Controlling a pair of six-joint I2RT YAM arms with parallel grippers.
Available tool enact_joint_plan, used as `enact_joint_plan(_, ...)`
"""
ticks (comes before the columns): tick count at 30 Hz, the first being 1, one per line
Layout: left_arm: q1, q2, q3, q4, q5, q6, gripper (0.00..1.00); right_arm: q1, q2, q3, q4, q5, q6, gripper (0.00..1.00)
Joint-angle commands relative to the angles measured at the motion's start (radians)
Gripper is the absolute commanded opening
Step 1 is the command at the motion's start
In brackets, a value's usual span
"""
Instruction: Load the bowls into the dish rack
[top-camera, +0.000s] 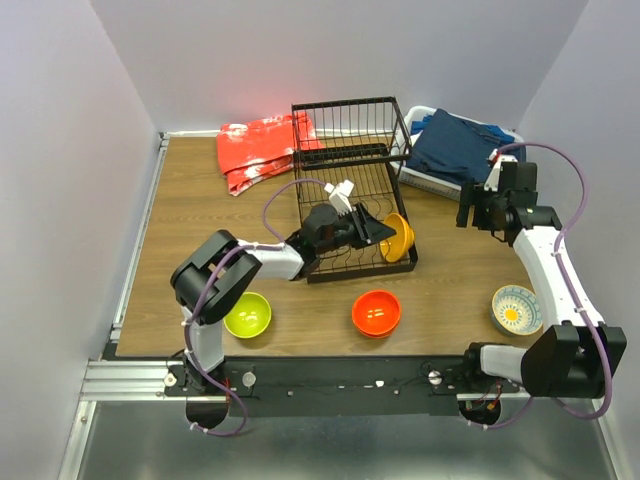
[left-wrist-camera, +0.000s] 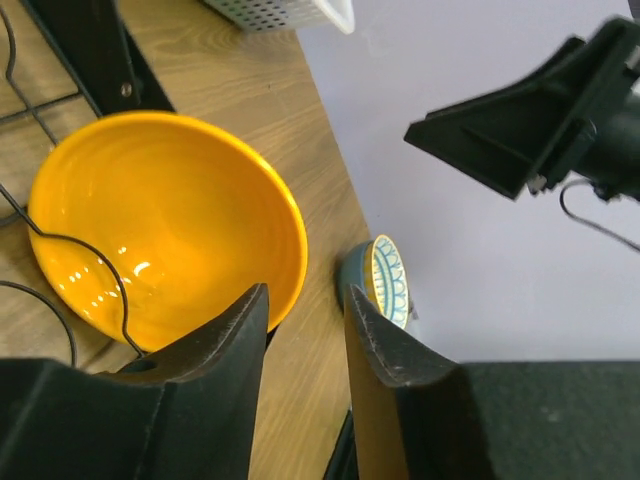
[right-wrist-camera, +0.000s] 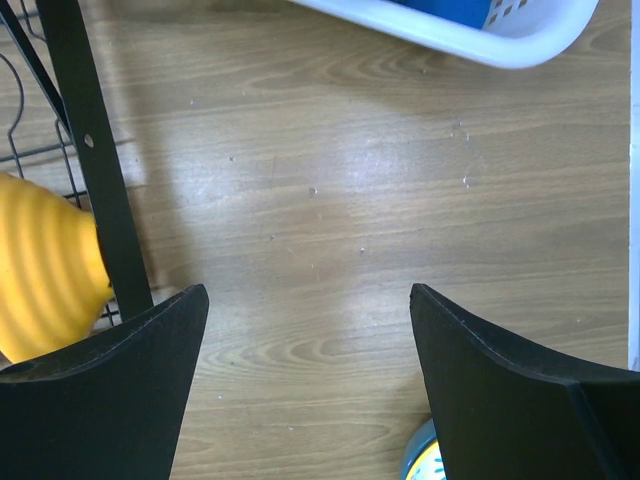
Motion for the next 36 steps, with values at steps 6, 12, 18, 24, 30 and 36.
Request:
enact_joint_plan(6, 0.083, -0.190, 0.008, -0.366, 0.169, 0.379, 0.49, -0.007, -0.020, 0.043, 0.012, -0.016, -0.042, 0.90)
enact_joint_plan(12, 0.083, -0.517, -0.036, -0.819, 0.203, 0.886, 0.50, -0.007, -0.081, 0.007, 0.006, -0.014, -0.056, 0.91)
enact_joint_plan(18, 0.086, -0.845, -0.029, -1.500, 0.207, 1.566, 0.52, -0.007, -0.111, -0.016, -0.003, -0.065, -0.100, 0.91)
enact_joint_plan(24, 0.085, -1.086, -0.091, -1.933, 0.195, 1.941, 0.53, -0.007, -0.108, -0.013, 0.020, -0.122, -0.125, 0.92)
enact_joint_plan(30, 0.085, -1.123, -0.130, -2.112, 0.074, 1.977, 0.52, -0.007, -0.088, 0.000, 0.035, -0.140, -0.099, 0.92)
enact_joint_plan(36, 0.083, -1.128, -0.191, -2.119, 0.042, 2.013, 0.52, -0.005, -0.081, 0.001, 0.035, -0.157, -0.097, 0.92)
